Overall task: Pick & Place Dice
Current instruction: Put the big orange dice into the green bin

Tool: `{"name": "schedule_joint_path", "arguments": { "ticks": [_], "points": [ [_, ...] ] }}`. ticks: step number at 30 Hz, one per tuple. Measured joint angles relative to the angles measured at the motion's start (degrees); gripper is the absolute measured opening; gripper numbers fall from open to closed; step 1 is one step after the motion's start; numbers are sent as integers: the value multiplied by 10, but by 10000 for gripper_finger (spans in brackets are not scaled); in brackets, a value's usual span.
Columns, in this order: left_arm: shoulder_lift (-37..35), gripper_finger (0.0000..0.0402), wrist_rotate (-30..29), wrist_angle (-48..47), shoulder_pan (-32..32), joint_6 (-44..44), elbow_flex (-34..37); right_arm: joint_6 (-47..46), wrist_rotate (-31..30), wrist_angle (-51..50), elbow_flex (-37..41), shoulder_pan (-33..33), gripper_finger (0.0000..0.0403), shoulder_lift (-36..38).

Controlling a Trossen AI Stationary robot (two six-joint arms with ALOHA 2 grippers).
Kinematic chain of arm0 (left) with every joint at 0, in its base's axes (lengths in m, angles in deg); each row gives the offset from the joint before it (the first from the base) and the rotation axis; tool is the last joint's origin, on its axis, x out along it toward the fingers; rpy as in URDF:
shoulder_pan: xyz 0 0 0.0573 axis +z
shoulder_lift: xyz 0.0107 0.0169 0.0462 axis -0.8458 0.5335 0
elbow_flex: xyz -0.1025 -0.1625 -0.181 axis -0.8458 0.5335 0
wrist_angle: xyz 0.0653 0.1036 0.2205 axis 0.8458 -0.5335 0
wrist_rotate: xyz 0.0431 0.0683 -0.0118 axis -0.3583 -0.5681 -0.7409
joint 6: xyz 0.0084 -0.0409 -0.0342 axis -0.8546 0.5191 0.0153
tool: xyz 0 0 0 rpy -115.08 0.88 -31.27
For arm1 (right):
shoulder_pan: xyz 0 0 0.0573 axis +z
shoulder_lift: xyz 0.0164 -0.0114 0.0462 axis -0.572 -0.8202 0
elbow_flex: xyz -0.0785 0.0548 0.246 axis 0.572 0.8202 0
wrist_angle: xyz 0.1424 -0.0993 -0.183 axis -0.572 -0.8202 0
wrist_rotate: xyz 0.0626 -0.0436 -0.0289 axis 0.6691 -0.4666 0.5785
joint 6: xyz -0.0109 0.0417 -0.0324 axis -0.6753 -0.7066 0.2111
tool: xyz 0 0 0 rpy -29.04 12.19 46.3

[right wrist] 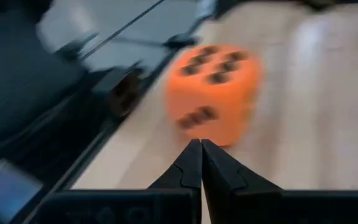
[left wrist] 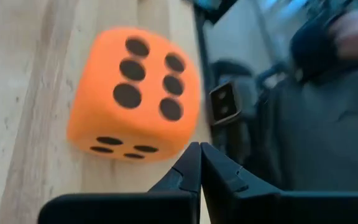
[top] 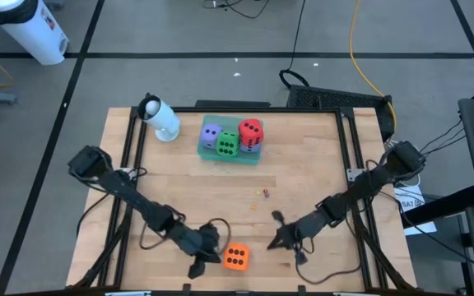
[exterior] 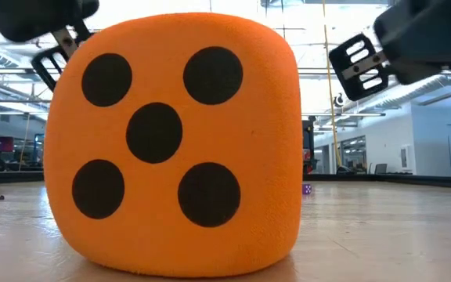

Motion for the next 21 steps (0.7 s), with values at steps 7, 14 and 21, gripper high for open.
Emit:
{"name": "schedule_joint_path", "arguments": {
  "ticks": [7,14,21],
  "points": [
    [45,8,65,-51,17,-16,-46,13,92,-27,-78,-10,0,-78],
    [55,8,67,-50,45,-40,-46,28,131,-25,-130,-56,0,-138],
    [53,5,86,-61,77,-95,-45,46,163,-31,-143,-119,0,-154]
  ]
}}
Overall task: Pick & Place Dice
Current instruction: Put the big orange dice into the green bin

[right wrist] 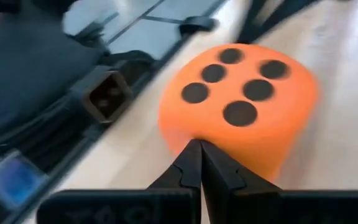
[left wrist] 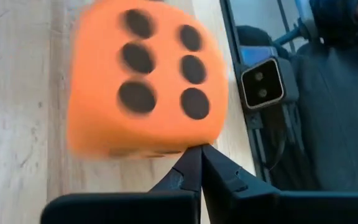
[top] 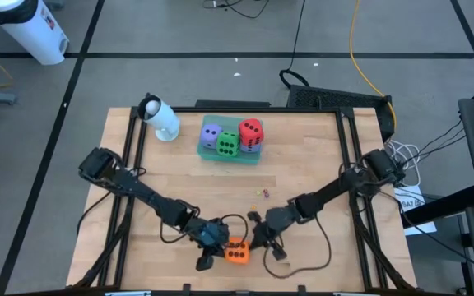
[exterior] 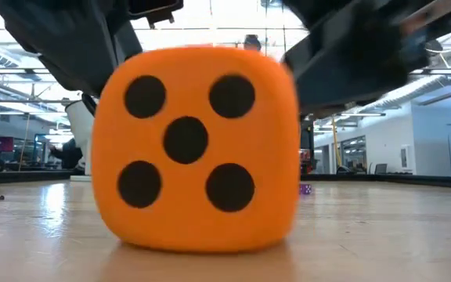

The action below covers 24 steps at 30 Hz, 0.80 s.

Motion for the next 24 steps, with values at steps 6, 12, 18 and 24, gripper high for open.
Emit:
{"name": "schedule_joint_path", "arguments": {
  "ticks": [6,12,18,24],
  "points": [
    [0,6,-49,0,27,-55,-1,16,-70,12,0,-66,0,-1],
    [-3,10,-104,-41,46,-61,-2,16,-67,9,-1,-107,0,-2],
    [-4,5,-125,-83,52,-64,-3,28,-75,10,-1,-118,0,-2],
    [-24,3,-173,-152,50,-69,-2,17,-89,8,-1,-126,0,-1]
  ]
}}
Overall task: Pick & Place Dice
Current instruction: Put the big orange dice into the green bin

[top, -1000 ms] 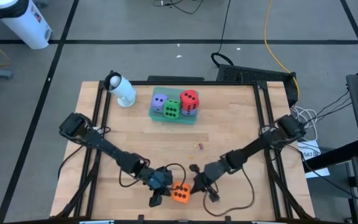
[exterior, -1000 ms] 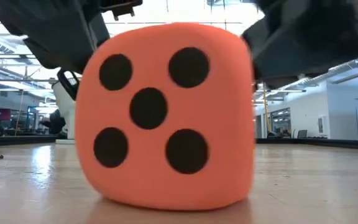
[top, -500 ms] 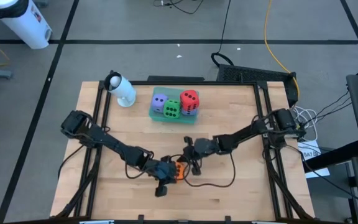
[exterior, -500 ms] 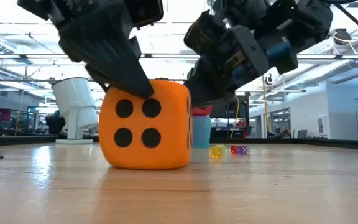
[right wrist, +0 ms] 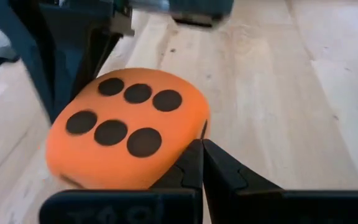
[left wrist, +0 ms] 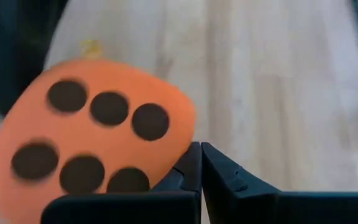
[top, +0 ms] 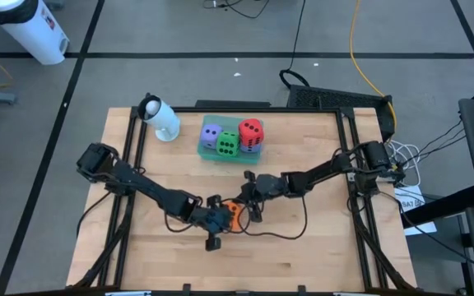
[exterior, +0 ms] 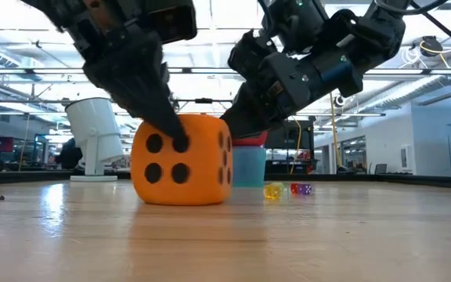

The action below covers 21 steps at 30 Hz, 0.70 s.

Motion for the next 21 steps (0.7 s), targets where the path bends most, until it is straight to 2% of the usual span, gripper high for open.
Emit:
{"name": "schedule_joint_path", "arguments": {
  "ticks": [12,21],
  "points": [
    [-58,9,-63,-129,-1,26,9,-13,-3,-8,0,1,0,2],
    [-89,4,-133,-139,-20,71,45,-9,14,-37,1,6,0,36]
  ]
}}
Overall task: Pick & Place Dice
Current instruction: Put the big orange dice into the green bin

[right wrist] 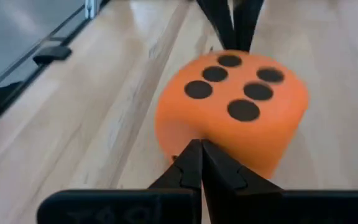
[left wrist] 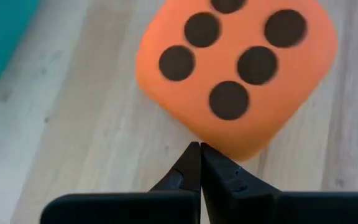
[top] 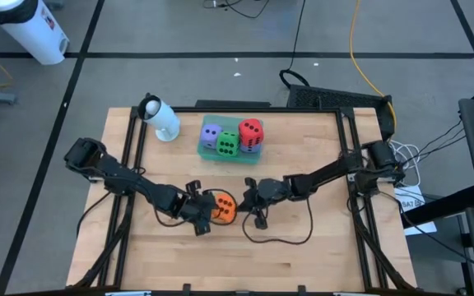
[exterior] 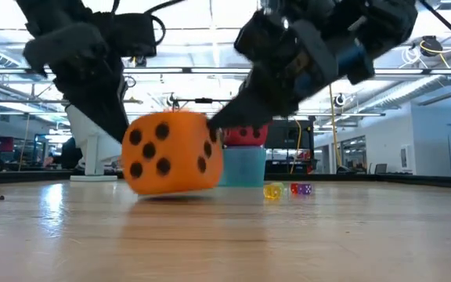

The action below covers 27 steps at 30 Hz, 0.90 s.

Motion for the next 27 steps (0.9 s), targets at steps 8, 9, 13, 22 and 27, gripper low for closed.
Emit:
{"name": "schedule_joint_path", "arguments": {
  "ticks": [8,9,13,22,27],
  "points": [
    [-51,16,5,-9,-60,7,0,38,-13,-57,13,-2,0,149],
    [-57,13,3,-11,-66,12,-1,40,-14,-64,18,-3,0,169],
    [-69,4,-18,-25,-79,24,-2,57,-22,-88,46,-8,0,243],
    [-71,14,-15,119,-70,5,-2,88,-69,-40,228,-45,0,486],
    [-61,26,22,185,-53,-61,-4,90,-64,-3,333,-57,0,601]
  ]
}}
